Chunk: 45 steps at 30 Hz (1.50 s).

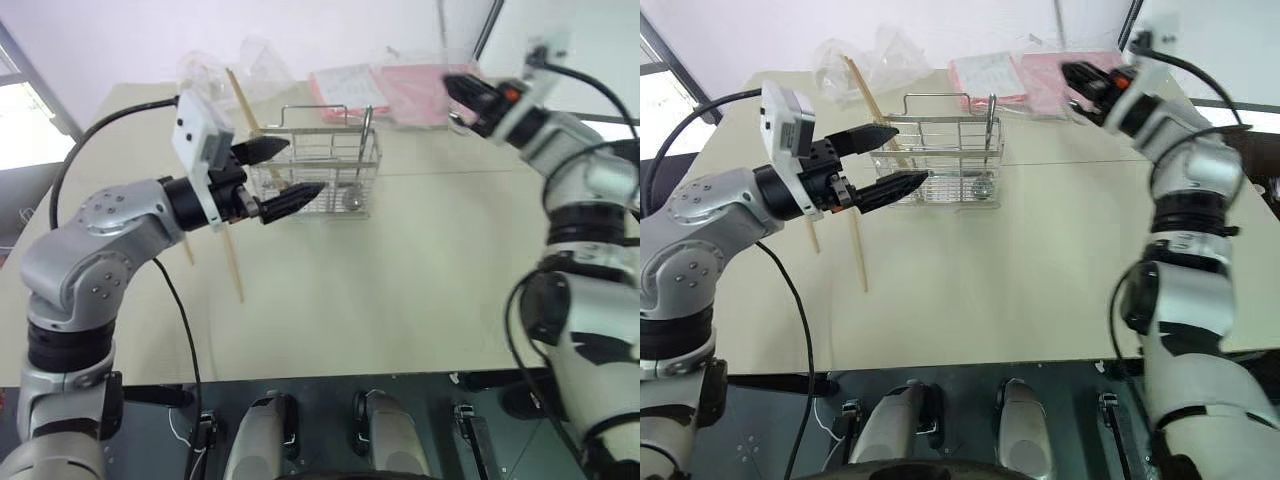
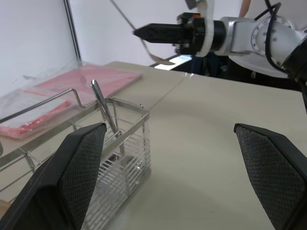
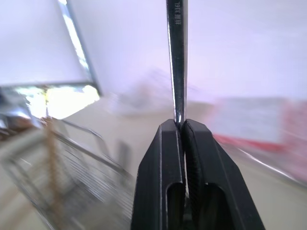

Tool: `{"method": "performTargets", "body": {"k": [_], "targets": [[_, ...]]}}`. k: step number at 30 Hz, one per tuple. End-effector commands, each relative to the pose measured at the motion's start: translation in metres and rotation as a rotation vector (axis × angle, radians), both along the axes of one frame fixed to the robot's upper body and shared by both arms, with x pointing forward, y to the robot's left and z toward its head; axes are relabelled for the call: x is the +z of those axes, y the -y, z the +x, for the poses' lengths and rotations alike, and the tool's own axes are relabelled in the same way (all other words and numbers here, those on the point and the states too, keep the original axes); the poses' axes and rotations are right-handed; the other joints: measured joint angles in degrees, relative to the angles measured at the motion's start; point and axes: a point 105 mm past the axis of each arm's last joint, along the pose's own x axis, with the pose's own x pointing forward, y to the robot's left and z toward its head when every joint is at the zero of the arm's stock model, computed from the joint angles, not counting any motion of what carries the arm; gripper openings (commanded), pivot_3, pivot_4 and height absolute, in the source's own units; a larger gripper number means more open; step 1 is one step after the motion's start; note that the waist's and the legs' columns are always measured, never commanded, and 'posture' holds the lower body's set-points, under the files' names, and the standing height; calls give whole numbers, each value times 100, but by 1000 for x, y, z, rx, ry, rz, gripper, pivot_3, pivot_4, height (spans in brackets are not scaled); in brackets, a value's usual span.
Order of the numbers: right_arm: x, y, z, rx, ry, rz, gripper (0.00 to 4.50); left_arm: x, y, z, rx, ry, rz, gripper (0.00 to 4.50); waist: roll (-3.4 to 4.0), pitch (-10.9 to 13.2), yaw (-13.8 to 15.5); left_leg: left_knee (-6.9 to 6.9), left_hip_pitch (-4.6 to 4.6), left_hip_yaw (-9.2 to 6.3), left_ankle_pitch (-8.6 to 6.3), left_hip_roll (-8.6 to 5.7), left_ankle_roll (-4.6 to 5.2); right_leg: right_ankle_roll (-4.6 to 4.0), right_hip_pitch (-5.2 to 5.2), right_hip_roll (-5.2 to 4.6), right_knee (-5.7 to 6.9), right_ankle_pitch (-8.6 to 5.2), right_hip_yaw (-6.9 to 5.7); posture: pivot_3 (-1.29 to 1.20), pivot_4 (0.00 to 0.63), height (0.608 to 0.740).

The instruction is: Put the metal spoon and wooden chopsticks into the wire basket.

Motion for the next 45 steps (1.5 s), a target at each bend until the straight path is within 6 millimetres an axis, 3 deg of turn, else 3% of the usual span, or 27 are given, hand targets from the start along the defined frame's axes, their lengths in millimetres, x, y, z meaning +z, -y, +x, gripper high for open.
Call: {"method": "performTargets", "body": {"k": [1,4,7,14,20,23,30,33,39,45], "targets": [[31,-28,-8,28,77,72,34,13,2,-2,-3,67,-5,4500,0,0,48,0,-5,-4,0,-3,0,0,0,0,-1,0,-1,0,150,699],[18,-54,-7,64,78,49,34,16,0,-2,12,77,-15,4500,0,0,101,1,-9,-5,-2,-7,3,0,0,-2,-6,0,-1,0,150,699],[6,-68,-3,64,76,66,34,18,-3,-3,30,83,-20,4500,0,0,102,1,-9,-5,-2,-7,3,0,-1,-1,-4,0,-1,0,150,699],[-23,-85,7,25,84,53,34,22,-8,-6,68,94,-24,4500,0,0,21,-2,-9,-6,-1,-6,2,0,-4,1,-2,0,-1,0,150,699],[-42,-81,17,-25,61,59,34,25,-13,-8,97,98,-28,4500,-1,0,-17,-12,-3,-5,1,-5,-1,0,-4,2,-2,-1,-1,0,150,699],[-51,-77,22,-72,41,52,979,25,-15,-8,109,99,-27,4500,-1,0,-10,-12,2,-5,1,-4,-2,0,0,3,-3,-1,-1,0,150,699],[-46,-64,22,-116,57,91,4424,26,-19,-6,126,97,-34,4500,-2,-1,2,-12,7,-7,1,-5,-3,-1,4,1,-3,-1,-1,0,150,699],[-42,-58,22,-133,66,86,4475,27,-20,-4,132,99,-42,4500,-2,-1,6,-12,7,-7,1,-5,-3,-1,4,1,-4,-1,-1,0,150,699],[-10,-33,12,-112,121,98,4475,38,-40,7,262,87,-147,4500,-3,1,16,-12,3,-8,1,-7,-2,-1,3,-2,-5,-1,0,0,150,699],[30,-5,-17,30,116,183,4475,43,-101,32,609,-45,-359,4500,1,4,-16,-31,7,-6,2,-5,0,-1,-4,0,-6,-1,1,0,150,699]]}}
